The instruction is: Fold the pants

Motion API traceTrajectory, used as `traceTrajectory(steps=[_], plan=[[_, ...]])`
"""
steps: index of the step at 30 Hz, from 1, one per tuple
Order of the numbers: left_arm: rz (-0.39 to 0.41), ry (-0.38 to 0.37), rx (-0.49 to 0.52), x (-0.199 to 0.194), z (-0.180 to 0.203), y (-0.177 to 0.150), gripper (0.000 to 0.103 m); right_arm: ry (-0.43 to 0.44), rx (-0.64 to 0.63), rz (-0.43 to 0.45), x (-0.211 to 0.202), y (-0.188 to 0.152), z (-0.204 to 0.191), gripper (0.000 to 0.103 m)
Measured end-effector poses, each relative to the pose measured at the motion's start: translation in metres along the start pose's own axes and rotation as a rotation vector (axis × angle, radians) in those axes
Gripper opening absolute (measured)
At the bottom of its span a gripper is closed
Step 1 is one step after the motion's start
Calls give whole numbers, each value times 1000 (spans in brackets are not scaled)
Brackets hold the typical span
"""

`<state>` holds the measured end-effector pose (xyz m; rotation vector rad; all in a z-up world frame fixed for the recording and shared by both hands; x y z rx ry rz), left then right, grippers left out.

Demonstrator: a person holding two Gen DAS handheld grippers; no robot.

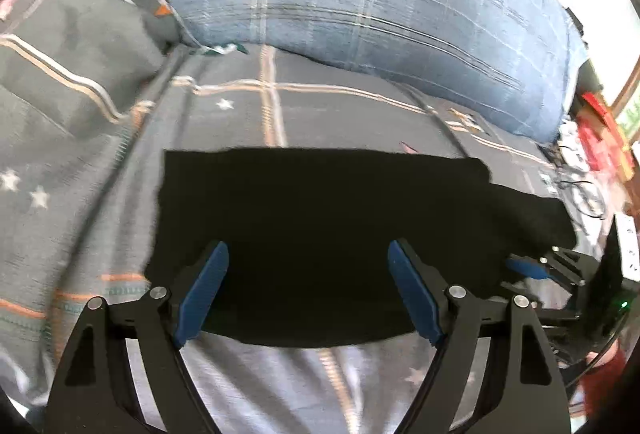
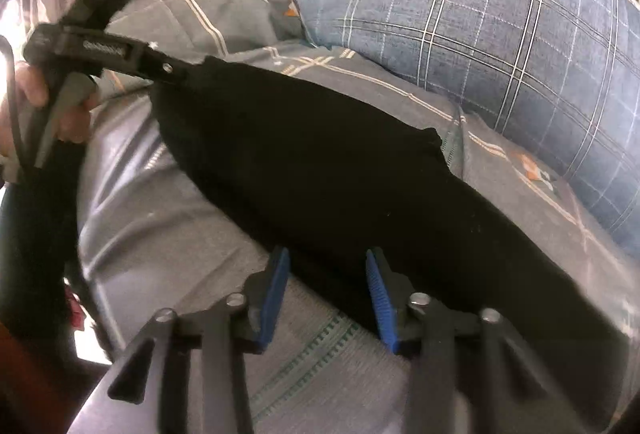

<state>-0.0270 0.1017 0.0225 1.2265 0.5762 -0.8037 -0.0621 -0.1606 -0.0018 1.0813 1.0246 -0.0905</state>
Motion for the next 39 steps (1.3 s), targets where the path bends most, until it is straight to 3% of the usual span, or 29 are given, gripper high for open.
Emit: traceTrajectory(steps=[3,4,5,9,13,15,20,28,33,39], plan=[[15,-10,-20,-4,-7,3,82,-4,16,2,4,2,4,24],[15,-7,-30,-4,-10,4,82,0,19,1,4,2,5,9],[15,2,-39,-4,-14,4,82,23,44,2,0,4,6,4],[21,13,-65,-6,-25,4,82,75,67,32,-16,13,1,3],[13,27,-78,-1,-29,2,82,73,64,-5,-8,4,-5,3],[27,49,-69,-4,-28,2,82,59,70,-17,0,0,-6,5],[29,41,-64,-9,-31,4,82,132,132,22,-12,7,-9,31],[30,59,-44,0,-21,2,82,184,137,82,4,30,-41,31],[29,105,10,10,-14,-2,82,191,208,49,28,26,-40,31],[44,124,39,7,-7,-1,82,183,236,59,19,25,-37,32]])
Point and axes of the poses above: each gripper's, at about its wrist camera, not at the fingertips, and x roughly the way its jaws point, z to its right, y to its top, the point moved 2 cm from there along x, roughly the way its jaws point, and after that the axes turned 5 degrees about z, right-handed, at the moved point
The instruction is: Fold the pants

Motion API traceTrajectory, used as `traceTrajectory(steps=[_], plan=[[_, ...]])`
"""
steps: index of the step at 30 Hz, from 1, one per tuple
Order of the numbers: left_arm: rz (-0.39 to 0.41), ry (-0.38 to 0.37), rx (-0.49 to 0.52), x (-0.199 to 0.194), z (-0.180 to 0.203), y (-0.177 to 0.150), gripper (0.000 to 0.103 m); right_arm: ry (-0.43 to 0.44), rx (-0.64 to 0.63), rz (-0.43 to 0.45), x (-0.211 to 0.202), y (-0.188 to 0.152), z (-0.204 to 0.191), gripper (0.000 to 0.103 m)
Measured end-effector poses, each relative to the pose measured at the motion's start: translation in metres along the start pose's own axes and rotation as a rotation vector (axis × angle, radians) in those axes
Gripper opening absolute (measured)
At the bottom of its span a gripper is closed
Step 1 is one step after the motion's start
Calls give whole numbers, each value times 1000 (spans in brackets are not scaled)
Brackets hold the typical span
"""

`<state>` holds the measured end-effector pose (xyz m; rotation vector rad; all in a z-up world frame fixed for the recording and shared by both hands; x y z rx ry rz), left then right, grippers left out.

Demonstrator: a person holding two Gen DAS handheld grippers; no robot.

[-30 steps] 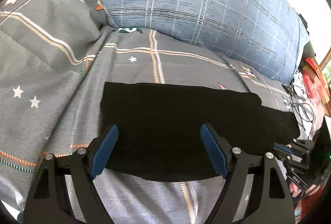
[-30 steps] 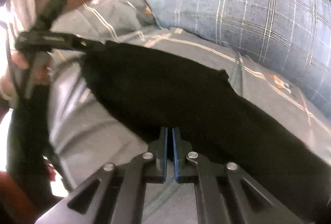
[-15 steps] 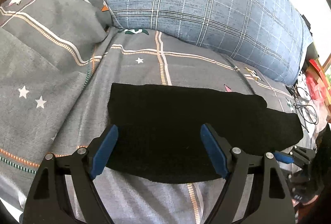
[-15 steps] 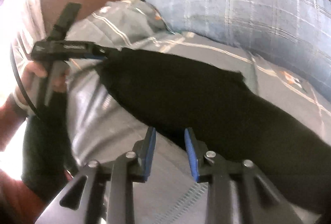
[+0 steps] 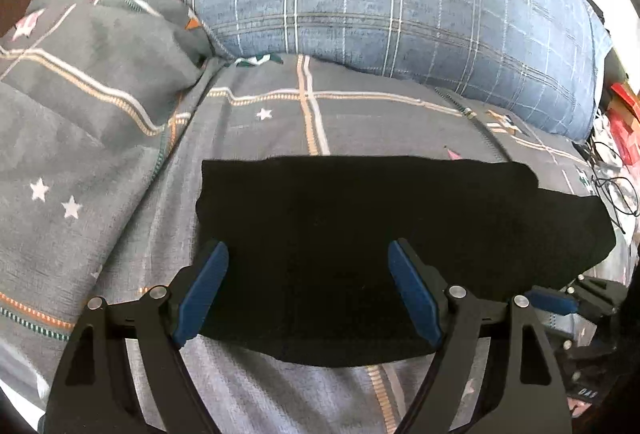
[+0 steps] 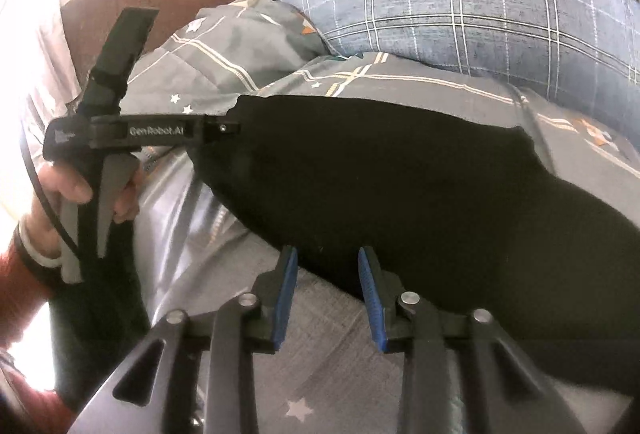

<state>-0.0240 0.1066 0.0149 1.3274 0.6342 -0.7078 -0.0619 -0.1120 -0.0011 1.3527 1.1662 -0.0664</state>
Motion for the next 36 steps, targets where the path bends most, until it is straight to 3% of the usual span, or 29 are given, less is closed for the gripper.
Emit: traceTrajectory(steps=[4,12,25,28,33,36], plan=[[19,-27,3,-8,12,6,83,-26,56,41,-20,1,15,43],[19,-92,76,-4,58,11,83,-131,148,87,-58,-10,51,43],[-53,-225,149,35,143,25,82,-303,322,120,-117,-47,113,49],[-55,-210,166,51,159,32,82,-329,389,131,-132,-56,132,52],[-82,-95,227,84,177,39,83,-395,440,116,-144,-67,152,52],[-90,-90,222,91,176,41,83,-426,493,129,-154,-74,164,52]])
Point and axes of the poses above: each gripper's, at about its wrist camera, not at the fingertips, and x roughly the way its jaws point, z to its right, y to its top, the point moved 2 cm from there along x, roughly the way its jaws point, and after that the axes turned 5 degrees about z, right-handed, at the moved point
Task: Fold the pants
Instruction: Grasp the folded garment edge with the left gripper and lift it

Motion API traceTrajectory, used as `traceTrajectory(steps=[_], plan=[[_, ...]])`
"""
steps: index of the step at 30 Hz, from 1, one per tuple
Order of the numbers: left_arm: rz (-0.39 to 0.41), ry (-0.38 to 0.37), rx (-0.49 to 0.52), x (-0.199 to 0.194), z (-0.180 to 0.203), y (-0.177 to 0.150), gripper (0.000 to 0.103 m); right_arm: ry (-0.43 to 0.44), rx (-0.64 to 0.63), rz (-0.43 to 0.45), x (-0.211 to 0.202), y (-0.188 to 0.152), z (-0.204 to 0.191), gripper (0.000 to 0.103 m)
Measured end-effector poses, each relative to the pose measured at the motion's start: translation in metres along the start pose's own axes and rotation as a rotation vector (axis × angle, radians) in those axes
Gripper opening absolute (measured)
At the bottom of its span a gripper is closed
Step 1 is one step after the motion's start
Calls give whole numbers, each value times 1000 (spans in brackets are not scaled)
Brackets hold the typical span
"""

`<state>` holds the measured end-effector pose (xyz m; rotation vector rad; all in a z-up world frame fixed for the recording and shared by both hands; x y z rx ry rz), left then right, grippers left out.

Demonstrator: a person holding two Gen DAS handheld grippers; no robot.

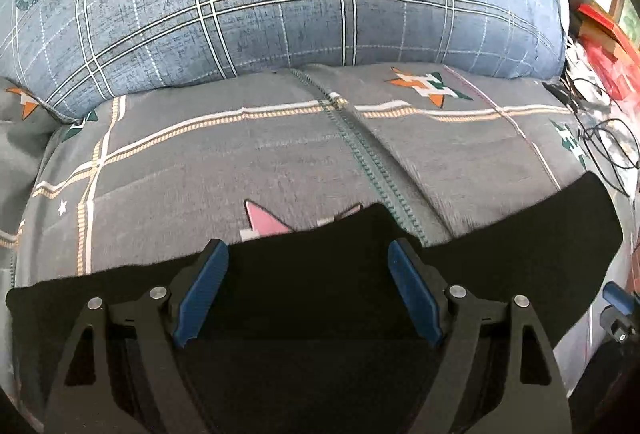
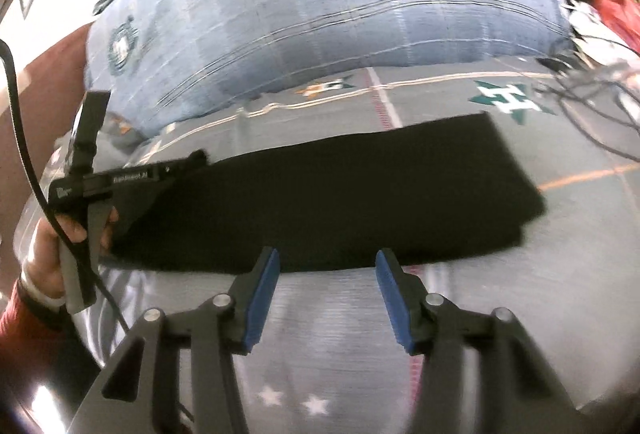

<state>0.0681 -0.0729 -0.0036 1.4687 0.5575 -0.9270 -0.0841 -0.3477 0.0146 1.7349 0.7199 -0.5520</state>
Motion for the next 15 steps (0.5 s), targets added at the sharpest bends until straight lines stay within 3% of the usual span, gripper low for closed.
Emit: traceTrajectory(steps=[5,15], plan=[[5,-52,-43,-8,-7,-2,83,-10,129,10,-7,-2,32,54],[4,-110,4,-13,24,-2,83,-10,164,29,-7,5,40,58]])
Point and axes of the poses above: each gripper's, at about its wrist camera, not at the fingertips, and x roughly the way its jaws point, z to its right, y to its top, the point moved 2 cm from there along x, roughly the way its jaws point, and after that the axes turned 5 degrees about z, right-handed, at the moved point
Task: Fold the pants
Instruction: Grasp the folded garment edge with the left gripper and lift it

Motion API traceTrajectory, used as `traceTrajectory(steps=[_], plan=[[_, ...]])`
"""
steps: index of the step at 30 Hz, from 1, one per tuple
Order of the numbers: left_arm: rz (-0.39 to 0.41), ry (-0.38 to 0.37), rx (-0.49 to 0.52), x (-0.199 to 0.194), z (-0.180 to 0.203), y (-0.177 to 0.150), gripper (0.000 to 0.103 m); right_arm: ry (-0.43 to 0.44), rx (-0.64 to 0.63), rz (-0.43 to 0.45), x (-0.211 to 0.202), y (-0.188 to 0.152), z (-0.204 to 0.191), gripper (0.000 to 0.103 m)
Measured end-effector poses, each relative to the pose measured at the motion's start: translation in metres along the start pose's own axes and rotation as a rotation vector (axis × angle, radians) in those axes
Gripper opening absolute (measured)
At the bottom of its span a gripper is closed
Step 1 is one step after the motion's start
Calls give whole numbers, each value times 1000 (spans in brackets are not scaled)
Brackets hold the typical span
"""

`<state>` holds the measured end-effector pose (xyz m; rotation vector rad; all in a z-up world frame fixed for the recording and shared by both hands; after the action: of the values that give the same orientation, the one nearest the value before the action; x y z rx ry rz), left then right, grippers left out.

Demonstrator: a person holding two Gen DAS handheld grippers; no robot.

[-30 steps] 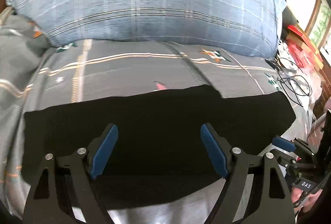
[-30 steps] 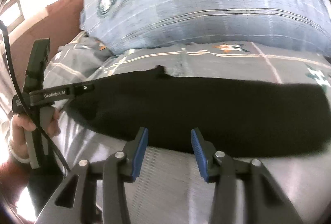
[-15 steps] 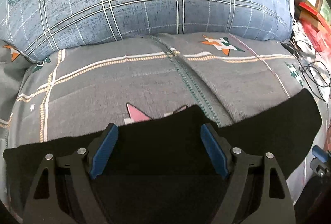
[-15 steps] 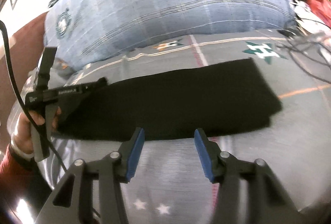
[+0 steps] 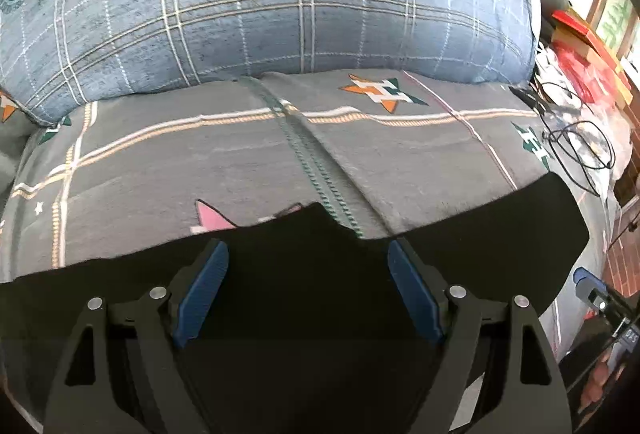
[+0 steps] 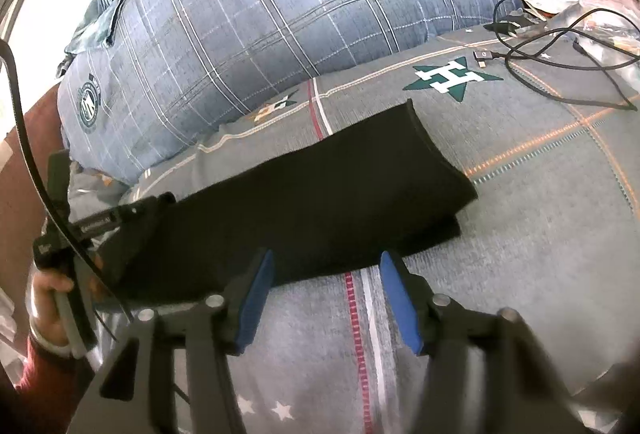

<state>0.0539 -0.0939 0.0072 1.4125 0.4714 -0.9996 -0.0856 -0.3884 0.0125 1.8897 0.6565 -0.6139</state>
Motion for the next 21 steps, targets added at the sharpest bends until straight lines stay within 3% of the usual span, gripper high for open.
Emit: traceTrajectory(steps=[12,17,21], plan=[[16,15,26,-10,3,-9,83,-11,20,-13,2,-8,5,59],[26,-97,53,-14,26,4,83,-11,70,0,0,-7,17,65],[-26,-225,94,-4,58,17,83,-11,125,-5,3,-7,27,65]])
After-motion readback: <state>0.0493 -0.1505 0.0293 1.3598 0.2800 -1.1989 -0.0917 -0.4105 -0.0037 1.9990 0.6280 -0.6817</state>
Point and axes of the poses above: each gripper's, at about its wrist camera, not at the fingertips, and x roughly the way its jaws point, z to its right, y to its top, the point moved 2 cm from there along x, roughly the way its jaws point, and after that the axes turned 5 degrees about z, right-handed, at the moved point
